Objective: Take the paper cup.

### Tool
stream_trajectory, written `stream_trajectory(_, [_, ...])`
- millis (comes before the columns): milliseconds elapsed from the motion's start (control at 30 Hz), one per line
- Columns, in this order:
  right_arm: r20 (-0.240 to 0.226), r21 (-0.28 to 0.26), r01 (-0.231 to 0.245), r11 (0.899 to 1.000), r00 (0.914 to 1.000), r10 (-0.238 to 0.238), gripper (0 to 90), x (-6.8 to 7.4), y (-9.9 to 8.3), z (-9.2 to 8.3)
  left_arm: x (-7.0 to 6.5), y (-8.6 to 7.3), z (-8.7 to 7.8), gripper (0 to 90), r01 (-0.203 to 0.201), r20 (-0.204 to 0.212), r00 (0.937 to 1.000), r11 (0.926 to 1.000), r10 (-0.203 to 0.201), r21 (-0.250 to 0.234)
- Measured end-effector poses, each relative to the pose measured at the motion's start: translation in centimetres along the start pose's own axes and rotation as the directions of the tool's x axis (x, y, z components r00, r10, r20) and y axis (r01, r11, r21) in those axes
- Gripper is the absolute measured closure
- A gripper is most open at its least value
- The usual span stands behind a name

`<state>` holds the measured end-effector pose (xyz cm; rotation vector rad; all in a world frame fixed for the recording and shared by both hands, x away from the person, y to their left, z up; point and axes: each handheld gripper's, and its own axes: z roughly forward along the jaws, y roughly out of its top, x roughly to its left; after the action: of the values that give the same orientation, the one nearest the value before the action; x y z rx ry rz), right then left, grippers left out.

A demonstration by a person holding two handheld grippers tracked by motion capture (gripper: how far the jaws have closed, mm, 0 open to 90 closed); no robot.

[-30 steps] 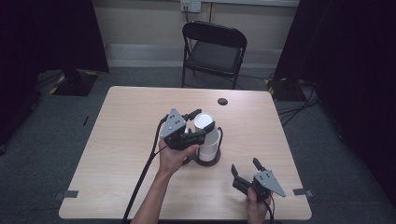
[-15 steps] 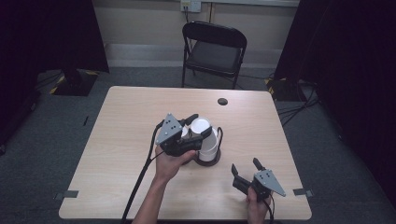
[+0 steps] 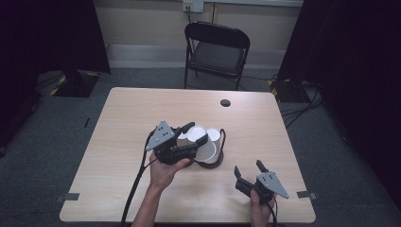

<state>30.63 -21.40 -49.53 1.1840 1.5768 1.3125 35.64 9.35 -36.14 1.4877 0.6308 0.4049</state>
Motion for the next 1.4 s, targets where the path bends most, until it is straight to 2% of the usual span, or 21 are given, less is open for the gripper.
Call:
stream_trajectory(133, [0.008,0.000,0.004,1.000,1.0000,-0.004,13.6,0.1,0.0,0.0,-0.1,-0.4,-0.6,36.0,0.001,0.009,1.0000,1.0000,-0.001,0.005])
stream_trajectory(300, [0.019,0.020,0.009,1.000,0.9998,-0.010,14.1,0.2,0.1,0.2,-0.2,-1.0,-1.0,36.1,0.012,-0.002,0.9999,0.9995,-0.012,0.028])
stream_trajectory(500, [-0.012,0.015,0.006,1.000,0.9999,-0.006,14.1,0.1,0.1,0.1,-0.3,-2.1,-1.6,36.1,0.045,-0.009,0.9990,0.9985,-0.045,0.032])
stream_trajectory(667, [-0.004,0.026,0.013,1.000,0.9999,-0.013,18.3,0.2,0.1,0.2,-0.4,-3.1,-1.7,36.1,0.055,-0.012,0.9984,0.9968,-0.054,0.059])
stream_trajectory(700, [-0.017,0.027,0.006,1.000,0.9998,-0.005,22.2,0.2,0.1,0.3,-0.4,-3.2,-1.8,36.0,0.059,-0.011,0.9982,0.9963,-0.058,0.063])
stream_trajectory(867, [-0.064,0.017,-0.037,0.999,0.9972,0.038,26.3,-0.1,0.1,0.2,-0.4,-4.0,-2.1,36.1,0.083,-0.013,0.9965,0.9944,-0.082,0.066])
stream_trajectory(933, [-0.082,0.009,-0.030,0.999,0.9961,0.031,30.2,0.1,0.0,0.1,-0.5,-4.2,-2.2,36.1,0.091,-0.018,0.9957,0.9933,-0.090,0.071])
stream_trajectory(1000, [-0.085,0.007,-0.014,1.000,0.9963,0.014,32.0,0.5,0.1,0.1,-0.3,-4.5,-2.3,36.1,0.132,-0.007,0.9913,0.9891,-0.132,0.066])
stream_trajectory(1133, [-0.149,-0.007,0.001,1.000,0.9888,-0.002,39.6,1.4,0.4,0.3,0.3,-5.1,-2.5,36.1,0.195,0.000,0.9809,0.9797,-0.195,0.049])
stream_trajectory(1200, [-0.185,-0.016,0.022,1.000,0.9825,-0.024,42.4,2.3,0.6,0.4,0.5,-5.3,-2.6,36.1,0.197,-0.005,0.9804,0.9790,-0.197,0.052])
stream_trajectory(1333, [-0.255,-0.025,0.061,0.998,0.9648,-0.065,46.3,4.0,0.6,0.5,0.7,-5.5,-3.1,36.1,0.223,-0.009,0.9749,0.9744,-0.222,0.031])
stream_trajectory(1400, [-0.290,-0.029,0.076,0.997,0.9536,-0.081,53.1,4.7,0.6,0.4,0.7,-5.5,-3.4,36.1,0.228,-0.005,0.9735,0.9733,-0.228,0.022])
